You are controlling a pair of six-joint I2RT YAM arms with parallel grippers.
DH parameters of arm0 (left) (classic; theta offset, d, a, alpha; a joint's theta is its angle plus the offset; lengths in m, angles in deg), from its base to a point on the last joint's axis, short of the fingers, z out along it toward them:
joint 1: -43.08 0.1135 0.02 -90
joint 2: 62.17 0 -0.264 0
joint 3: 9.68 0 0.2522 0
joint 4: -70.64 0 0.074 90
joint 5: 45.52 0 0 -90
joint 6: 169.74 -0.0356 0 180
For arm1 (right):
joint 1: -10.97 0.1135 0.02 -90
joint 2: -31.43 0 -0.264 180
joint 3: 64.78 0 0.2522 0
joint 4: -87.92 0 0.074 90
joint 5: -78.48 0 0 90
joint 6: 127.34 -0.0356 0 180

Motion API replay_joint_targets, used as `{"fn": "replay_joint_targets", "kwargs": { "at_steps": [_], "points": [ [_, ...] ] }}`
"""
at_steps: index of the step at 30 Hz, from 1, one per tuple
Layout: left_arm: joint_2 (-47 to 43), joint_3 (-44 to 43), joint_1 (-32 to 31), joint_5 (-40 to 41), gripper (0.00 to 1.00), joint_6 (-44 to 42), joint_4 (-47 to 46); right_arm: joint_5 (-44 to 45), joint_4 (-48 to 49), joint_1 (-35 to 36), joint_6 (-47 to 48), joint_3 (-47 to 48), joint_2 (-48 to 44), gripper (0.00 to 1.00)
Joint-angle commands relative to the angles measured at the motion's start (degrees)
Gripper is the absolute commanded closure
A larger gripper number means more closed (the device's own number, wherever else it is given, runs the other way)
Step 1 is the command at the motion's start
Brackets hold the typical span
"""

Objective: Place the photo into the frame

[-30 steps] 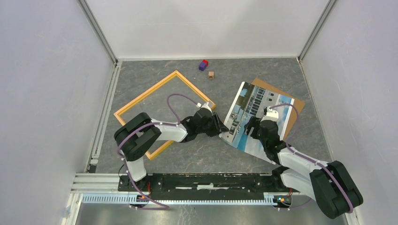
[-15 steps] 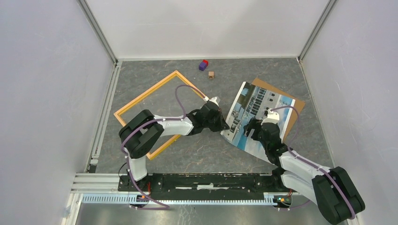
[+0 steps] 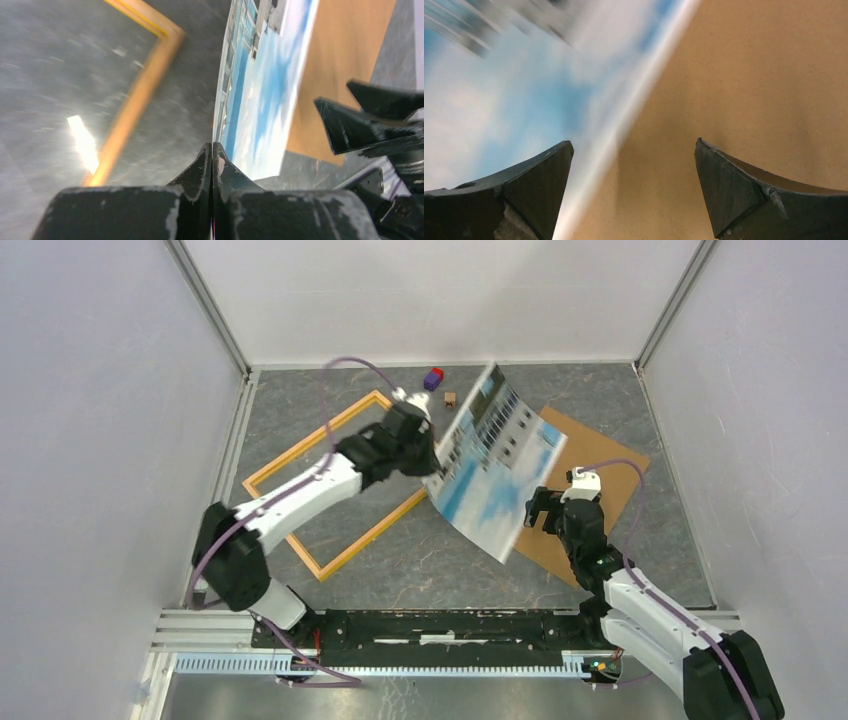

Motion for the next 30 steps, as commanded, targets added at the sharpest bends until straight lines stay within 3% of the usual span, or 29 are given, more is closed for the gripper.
{"fn": "replay_joint_targets", "kwargs": {
  "at_steps": [1, 5, 9, 13, 19, 24, 27, 30],
  "points": [
    [-11.45, -11.0, 6.73, 8.8, 0.98, -15.04, 16.96, 0.57, 2.74, -0.13, 0.91, -2.55, 0.67, 0.02],
    [-17.9, -21.45, 7.63, 19.99, 0.98, -30.16, 26.05, -0.96, 3.36, -0.09, 0.27, -1.7, 5.19, 0.02],
    [-25.36, -18.72, 7.35, 25.76, 0.98, -43.59, 23.84, -2.73, 4.77, -0.12, 0.19, -1.31, 7.54, 0.02],
    [-30.12, -7.51, 5.39, 25.0, 0.98, -52.8, 19.06, -3.89, 5.65, -0.14, -0.18, -1.68, 7.91, 0.02],
    [-37.39, 17.25, -1.74, 34.05, 0.98, -56.56, 8.67, -4.19, 7.02, -0.11, -0.45, -3.47, 5.92, 0.02],
    [-49.43, 33.93, -3.55, 30.83, 0.98, -62.92, 5.21, -4.12, 7.64, -0.15, -0.69, -4.71, 4.12, 0.02],
    [-55.8, 36.31, -3.87, 26.64, 0.98, -65.2, 3.95, -4.87, 8.21, -0.14, -0.92, -4.74, 4.55, 0.02],
    [-55.45, 36.05, -3.87, 23.08, 0.98, -65.38, 6.3, -5.08, 7.96, -0.16, -0.81, -4.35, 5.35, 0.02]
  ]
}}
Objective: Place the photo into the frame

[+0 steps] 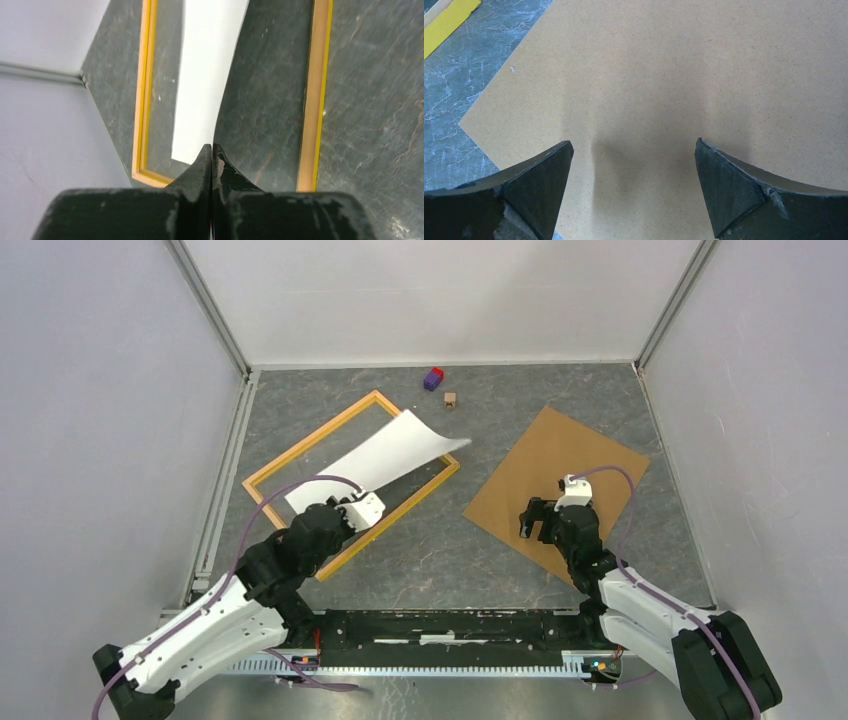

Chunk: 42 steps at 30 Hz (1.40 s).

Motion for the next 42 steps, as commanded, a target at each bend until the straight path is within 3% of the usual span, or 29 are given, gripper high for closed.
{"fn": "replay_joint_targets", "kwargs": {
  "at_steps": [1, 6, 14, 15, 16, 17, 21, 23, 27, 30, 38, 42],
  "points": [
    [0.71, -1.52, -0.3, -5.91, 0.98, -4.43, -3.01, -0.72, 2.49, -0.1, -0.58, 0.02, 0.59, 0.02],
    [6.89, -4.17, -0.59, -6.83, 0.98, -2.38, -0.95, -1.01, 2.52, -0.17, -0.49, 0.11, 0.87, 0.02],
    [5.38, -3.72, -0.68, -8.96, 0.94, -1.1, -0.48, -5.4, 1.72, -0.13, -0.94, 3.29, 6.02, 0.02],
    [5.32, -3.83, -0.68, -9.9, 0.85, -0.81, -0.17, -7.0, 1.66, -0.17, -1.14, 4.53, 7.33, 0.02],
    [5.4, -4.24, -0.64, -11.14, 0.65, -0.33, 0.28, -9.48, 1.57, -0.17, -1.35, 5.96, 9.0, 0.02],
    [5.62, -4.74, -0.68, -12.32, 0.52, 0.3, 0.56, -11.57, 1.33, -0.14, -1.58, 7.44, 10.64, 0.02],
    [6.13, -6.97, -0.68, -17.07, 0.22, 2.22, 1.98, -18.1, 1.72, -0.24, -3.7, 12.35, 14.85, 0.02],
    [6.31, -8.91, -0.63, -20.62, 0.13, 3.84, 2.77, -19.62, 2.09, -0.21, -4.71, 14.89, 16.66, 0.02],
    [7.72, -14.38, -0.68, -34.49, 0.09, 8.57, 4.26, -25.73, 3.49, -0.18, -8.02, 21.61, 23.28, 0.02],
    [8.59, -17.27, -0.68, -41.8, 0.07, 14.97, -0.42, -30.09, 6.34, -0.25, -12.12, 25.81, 28.97, 0.05],
    [13.52, -21.35, -0.59, -31.58, 0.02, 24.11, -22.72, -33.53, 9.29, -1.16, -13.4, 34.14, 40.82, 0.1],
    [19.7, -26.18, -0.59, -25.7, 0.0, 25.21, -27.02, -36.91, 9.36, -2.67, -11.94, 36.46, 46.36, 0.18]
  ]
}}
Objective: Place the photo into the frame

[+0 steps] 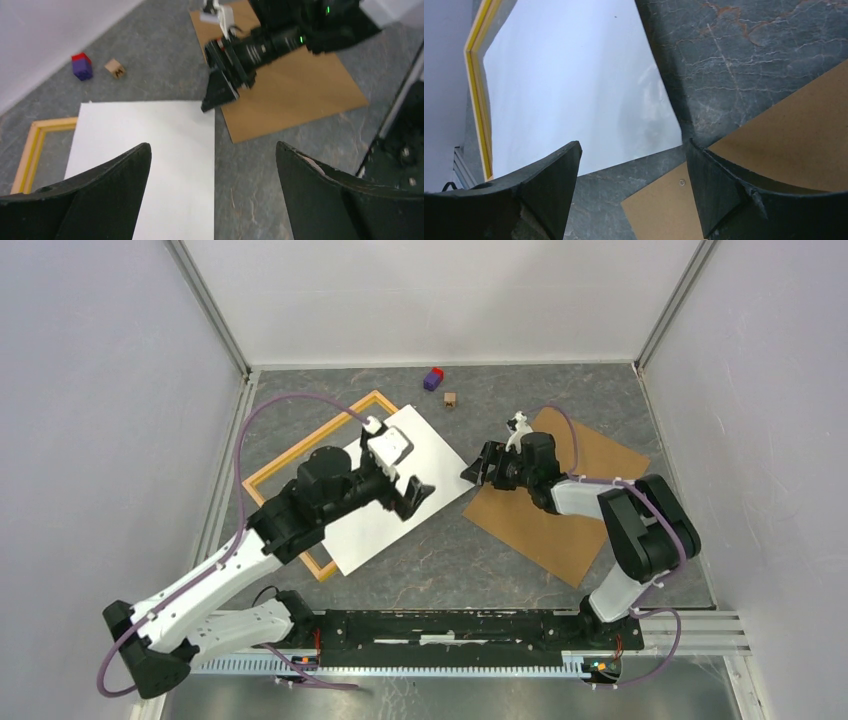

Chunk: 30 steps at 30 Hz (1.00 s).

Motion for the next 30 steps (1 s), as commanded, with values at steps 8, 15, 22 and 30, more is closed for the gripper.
{"fn": "replay_joint_targets", "kwargs": {
  "at_steps": [8, 15, 22, 30],
  "points": [
    [7.76, -8.53, 0.92, 14.02, 0.0, 9.15, -12.48, -8.42, 5.15, -1.75, 2.32, 3.49, 10.57, 0.29],
    [0.16, 3.24, 1.93, 15.22, 0.0, 6.03, -23.25, -8.83, 21.11, -2.21, -10.58, -3.22, 12.39, 0.42],
    [-3.33, 6.39, 1.89, 15.55, 0.0, 2.94, -24.21, -9.4, 31.7, -2.36, -18.14, -5.2, 14.35, 0.55],
    [-4.84, 6.47, 1.89, 16.57, 0.01, 2.44, -23.18, -7.04, 41.68, -1.87, -26.65, -4.11, 16.13, 1.0]
  ]
}}
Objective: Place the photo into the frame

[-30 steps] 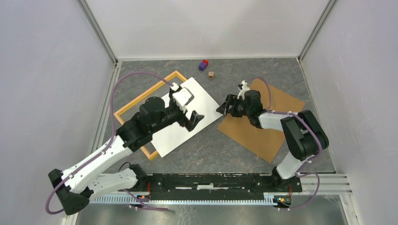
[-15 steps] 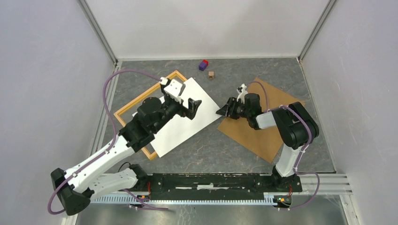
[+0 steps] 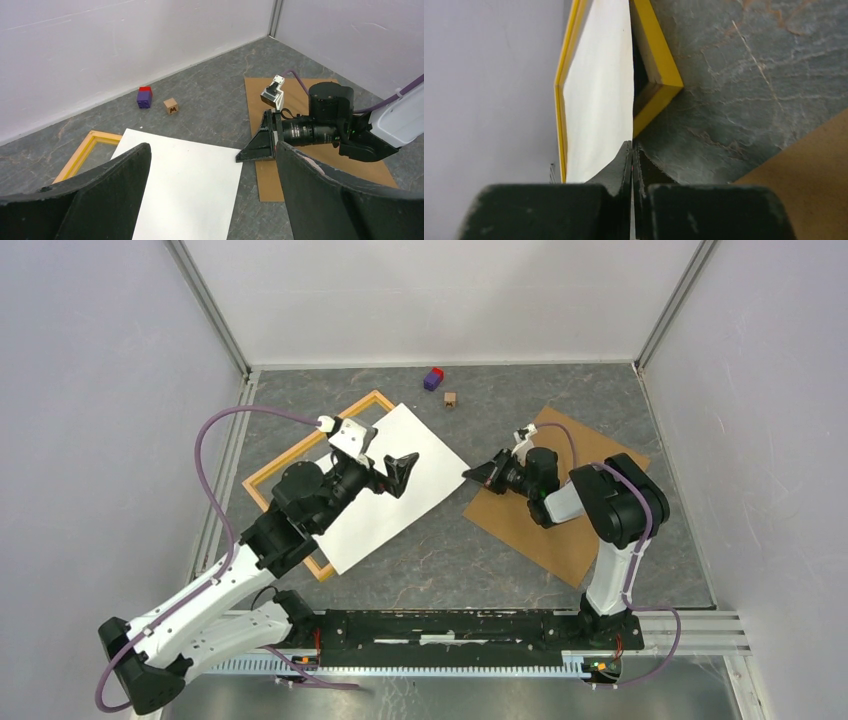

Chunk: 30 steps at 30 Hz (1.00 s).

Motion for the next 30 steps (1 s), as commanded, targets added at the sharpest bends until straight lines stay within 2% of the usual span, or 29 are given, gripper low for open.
{"fn": "replay_joint_targets", "kwargs": {
  "at_steps": [1, 9, 15, 20, 30],
  "points": [
    [-1.4, 0.31, 0.16, 2.01, 0.01, -3.3, -2.75, 1.91, 10.92, 0.66, -5.55, 0.92, 0.12, 1.0],
    [1.55, 0.71, 0.14, 5.84, 0.01, -6.78, -2.84, 5.13, 20.21, 4.29, -6.58, -0.79, 1.25, 1.0],
    [4.66, -0.5, 0.17, 9.12, 0.01, -10.47, -1.76, 2.92, 17.52, 7.93, -3.33, 4.9, 4.47, 1.0],
    [4.62, -0.68, 0.22, 10.37, 0.01, -11.72, -0.91, 5.59, 7.5, 11.08, 3.97, 8.96, 3.72, 1.0],
    [3.23, -0.4, 0.16, 9.14, 0.01, -10.93, -0.82, 7.3, 4.62, 12.48, 7.14, 11.96, 4.99, 1.0]
  ]
}}
